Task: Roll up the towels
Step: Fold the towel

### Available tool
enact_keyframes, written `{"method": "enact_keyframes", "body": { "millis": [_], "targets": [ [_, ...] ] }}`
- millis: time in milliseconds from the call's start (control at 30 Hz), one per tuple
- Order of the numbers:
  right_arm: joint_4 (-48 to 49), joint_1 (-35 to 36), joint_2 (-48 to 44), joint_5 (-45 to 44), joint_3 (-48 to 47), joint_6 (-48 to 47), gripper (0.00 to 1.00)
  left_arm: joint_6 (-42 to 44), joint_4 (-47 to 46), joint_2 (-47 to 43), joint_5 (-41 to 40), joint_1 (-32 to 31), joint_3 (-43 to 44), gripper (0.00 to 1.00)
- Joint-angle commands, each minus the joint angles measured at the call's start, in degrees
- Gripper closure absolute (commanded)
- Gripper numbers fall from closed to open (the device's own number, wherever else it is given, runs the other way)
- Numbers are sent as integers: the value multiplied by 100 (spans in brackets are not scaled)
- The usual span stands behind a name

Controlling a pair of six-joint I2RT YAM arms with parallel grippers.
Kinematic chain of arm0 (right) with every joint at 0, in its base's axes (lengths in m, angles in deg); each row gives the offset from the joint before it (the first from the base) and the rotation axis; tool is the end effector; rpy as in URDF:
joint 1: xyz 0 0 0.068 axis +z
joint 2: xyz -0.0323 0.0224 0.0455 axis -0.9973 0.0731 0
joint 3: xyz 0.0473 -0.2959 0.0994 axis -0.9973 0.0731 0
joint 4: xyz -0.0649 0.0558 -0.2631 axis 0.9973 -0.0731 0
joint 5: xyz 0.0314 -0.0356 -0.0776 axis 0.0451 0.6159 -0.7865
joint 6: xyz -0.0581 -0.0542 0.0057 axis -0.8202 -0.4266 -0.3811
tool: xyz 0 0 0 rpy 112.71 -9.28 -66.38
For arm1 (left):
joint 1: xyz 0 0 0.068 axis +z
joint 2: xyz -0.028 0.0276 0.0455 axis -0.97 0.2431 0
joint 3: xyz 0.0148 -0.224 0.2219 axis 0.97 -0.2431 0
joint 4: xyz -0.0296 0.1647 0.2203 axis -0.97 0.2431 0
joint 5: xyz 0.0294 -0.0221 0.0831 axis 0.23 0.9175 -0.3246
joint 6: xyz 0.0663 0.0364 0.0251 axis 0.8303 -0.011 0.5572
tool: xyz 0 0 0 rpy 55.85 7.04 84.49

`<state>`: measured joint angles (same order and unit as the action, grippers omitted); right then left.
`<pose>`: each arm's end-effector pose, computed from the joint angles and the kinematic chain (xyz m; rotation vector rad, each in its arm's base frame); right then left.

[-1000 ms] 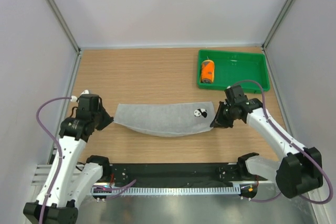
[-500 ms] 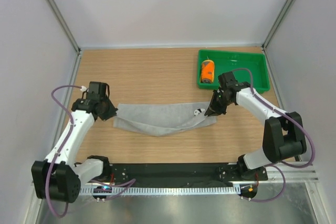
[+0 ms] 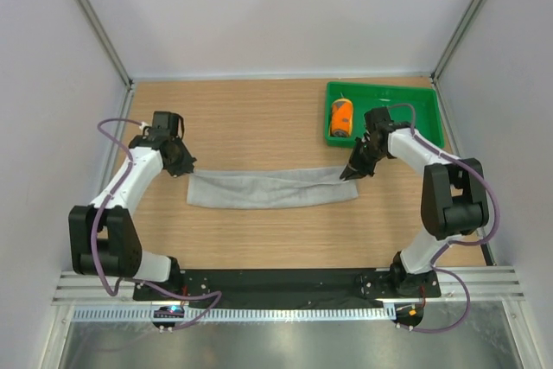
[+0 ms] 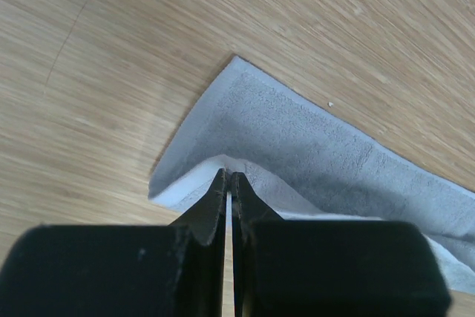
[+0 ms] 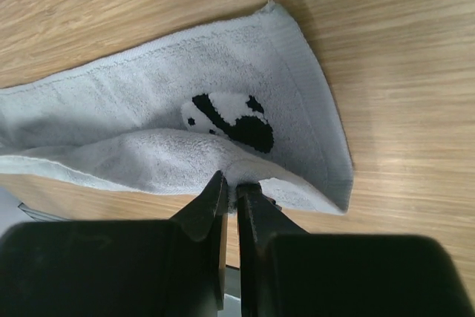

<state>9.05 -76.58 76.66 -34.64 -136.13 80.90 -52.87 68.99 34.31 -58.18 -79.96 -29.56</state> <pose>0.3343 0.0749 0.1967 0.5301 2.8770 0.5675 0.3004 -0.0161 0.2518 -0.8063 2.5271 -0.1487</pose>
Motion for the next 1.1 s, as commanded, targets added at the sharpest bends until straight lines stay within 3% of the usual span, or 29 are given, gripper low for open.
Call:
{"method": "enact_keyframes", "body": {
  "millis": [0,67,133,200,233,267,300,367,467,633,733,900,1067],
  "targets": [
    [74,-27,242,251,-339,-109,88,108,-232,232,5,104,247,100],
    [118,-44,400,243,-419,-92,74,47,-294,407,-73,148,291,100],
    [162,-53,506,261,-533,-57,67,3,-312,575,-152,157,396,100],
    [109,-88,611,226,-708,-48,48,-6,-303,864,-110,183,563,99],
    [74,-97,612,104,-779,-39,38,-6,-268,961,-91,201,625,91],
    [-57,-132,595,16,-849,-39,27,-23,-233,1023,-74,227,765,75],
    [-101,-141,464,-64,-945,-47,23,-24,-215,1076,22,245,818,50],
    [-268,-159,227,-493,-1025,-74,19,-67,-145,954,14,245,898,25],
    [-348,-159,-388,-1160,-894,-127,10,-15,-57,471,-266,245,872,4],
    [-15,-150,-1206,-1041,177,-232,7,108,163,-345,-250,245,679,4],
    [310,-150,-1506,-777,942,-180,13,274,242,-733,-162,245,372,4],
    [759,-150,-1428,-548,1663,-153,23,512,339,-1480,58,245,-51,6],
    [1023,-159,-1182,-504,1743,-109,27,802,330,-1868,-29,245,-472,6]
  ]
}}
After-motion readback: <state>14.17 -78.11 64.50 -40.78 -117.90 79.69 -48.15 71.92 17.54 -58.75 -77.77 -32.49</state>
